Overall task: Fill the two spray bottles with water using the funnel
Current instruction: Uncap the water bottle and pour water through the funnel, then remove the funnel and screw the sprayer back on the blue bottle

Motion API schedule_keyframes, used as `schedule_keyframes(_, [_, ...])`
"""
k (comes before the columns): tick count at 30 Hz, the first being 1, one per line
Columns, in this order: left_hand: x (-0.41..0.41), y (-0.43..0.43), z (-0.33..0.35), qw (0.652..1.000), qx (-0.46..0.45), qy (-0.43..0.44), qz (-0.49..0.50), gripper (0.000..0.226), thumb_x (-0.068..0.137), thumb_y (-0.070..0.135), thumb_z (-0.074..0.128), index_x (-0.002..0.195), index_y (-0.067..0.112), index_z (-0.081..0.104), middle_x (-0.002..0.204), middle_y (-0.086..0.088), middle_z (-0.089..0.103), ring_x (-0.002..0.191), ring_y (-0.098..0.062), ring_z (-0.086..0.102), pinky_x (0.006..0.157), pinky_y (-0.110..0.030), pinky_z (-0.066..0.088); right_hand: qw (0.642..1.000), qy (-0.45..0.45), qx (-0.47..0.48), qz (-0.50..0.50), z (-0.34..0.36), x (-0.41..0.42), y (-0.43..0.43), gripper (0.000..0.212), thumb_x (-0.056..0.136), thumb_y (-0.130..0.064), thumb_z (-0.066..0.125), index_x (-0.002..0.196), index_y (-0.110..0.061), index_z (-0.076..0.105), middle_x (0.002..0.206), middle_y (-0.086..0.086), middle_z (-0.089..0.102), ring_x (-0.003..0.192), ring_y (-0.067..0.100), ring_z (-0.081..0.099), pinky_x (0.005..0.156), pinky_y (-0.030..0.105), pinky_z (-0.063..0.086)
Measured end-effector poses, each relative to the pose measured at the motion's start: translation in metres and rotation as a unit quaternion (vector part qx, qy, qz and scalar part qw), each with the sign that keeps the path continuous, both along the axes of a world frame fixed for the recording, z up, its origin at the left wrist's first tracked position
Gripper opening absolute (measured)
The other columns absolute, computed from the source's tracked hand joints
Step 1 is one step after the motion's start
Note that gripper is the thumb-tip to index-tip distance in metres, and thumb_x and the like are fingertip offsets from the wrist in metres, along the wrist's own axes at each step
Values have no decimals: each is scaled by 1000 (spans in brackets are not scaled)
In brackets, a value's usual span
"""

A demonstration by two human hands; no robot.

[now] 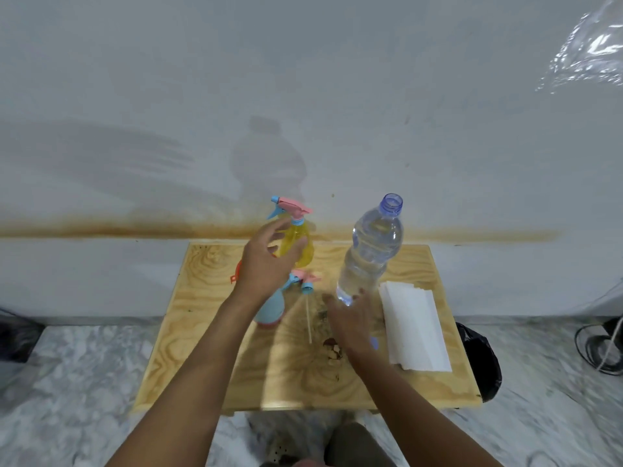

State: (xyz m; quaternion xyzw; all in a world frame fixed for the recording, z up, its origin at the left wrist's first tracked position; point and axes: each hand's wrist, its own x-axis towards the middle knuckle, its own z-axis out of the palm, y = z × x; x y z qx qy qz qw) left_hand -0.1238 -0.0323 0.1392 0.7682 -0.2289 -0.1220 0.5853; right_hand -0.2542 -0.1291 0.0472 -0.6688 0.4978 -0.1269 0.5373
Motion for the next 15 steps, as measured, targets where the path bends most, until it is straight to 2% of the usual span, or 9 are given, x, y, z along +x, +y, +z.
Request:
schedule_keyframes(2, [7,26,-11,997,-23,9,80,38,92,24,72,129,23,62,121,9,66,113,-11,62,94,-30,53,998,9,27,63,6,11,16,59,88,-47,64,137,-18,50,128,0,62,117,21,60,103,43,47])
schedule_keyframes(4, [12,50,-23,988,-48,18,143,35,96,19,66,130,20,60,120,5,64,112,-17,62,95,-34,53,994,-24,21,109,15,25,27,38,90,-40,64,122,-19,62,109,-4,70,104,17,66,96,38,51])
schedule_keyframes(5, [13,60,-31,984,-55,23,167,34,97,16,63,131,20,59,120,2,63,112,-19,62,94,-34,53,993,-37,12,115,20,32,30,34,90,-38,64,119,-20,64,103,-5,70,99,16,66,93,37,52])
schedule_keyframes(7, [17,79,-50,979,-47,41,195,37,99,11,57,134,19,56,124,0,61,113,-21,60,87,-22,50,991,-52,0,122,29,46,32,36,90,-39,64,119,-18,65,99,-4,69,95,14,63,90,36,51])
schedule_keyframes(8, [18,86,-60,979,-33,55,196,40,99,8,55,137,20,55,127,-1,60,114,-22,59,84,-19,47,991,-50,-5,128,33,52,33,38,90,-40,63,121,-17,64,102,-2,69,97,15,62,89,35,50])
schedule_keyframes(11, [18,97,-87,983,42,111,142,50,98,0,51,144,19,49,137,-4,54,116,-21,55,84,-27,49,987,-29,-23,155,40,69,31,47,92,-43,62,128,-12,60,117,5,67,109,21,61,91,33,46])
schedule_keyframes(13, [16,94,-98,983,60,154,79,55,95,-6,56,147,10,44,140,-8,49,114,-17,50,76,-16,50,986,-11,-35,162,41,77,32,51,89,-48,61,126,-13,62,120,7,68,111,24,63,97,38,48])
schedule_keyframes(14, [14,91,-102,986,62,151,45,57,92,-3,63,145,5,45,136,-7,49,113,-15,48,71,-7,46,986,-6,-40,163,41,81,32,50,87,-50,61,122,-14,64,117,8,70,108,25,65,98,40,50])
schedule_keyframes(15, [15,88,-108,989,72,130,20,62,86,11,73,142,5,48,132,-5,52,113,-14,49,70,-3,43,986,-5,-48,162,39,84,32,47,84,-50,61,116,-16,67,112,7,72,103,25,67,96,42,51])
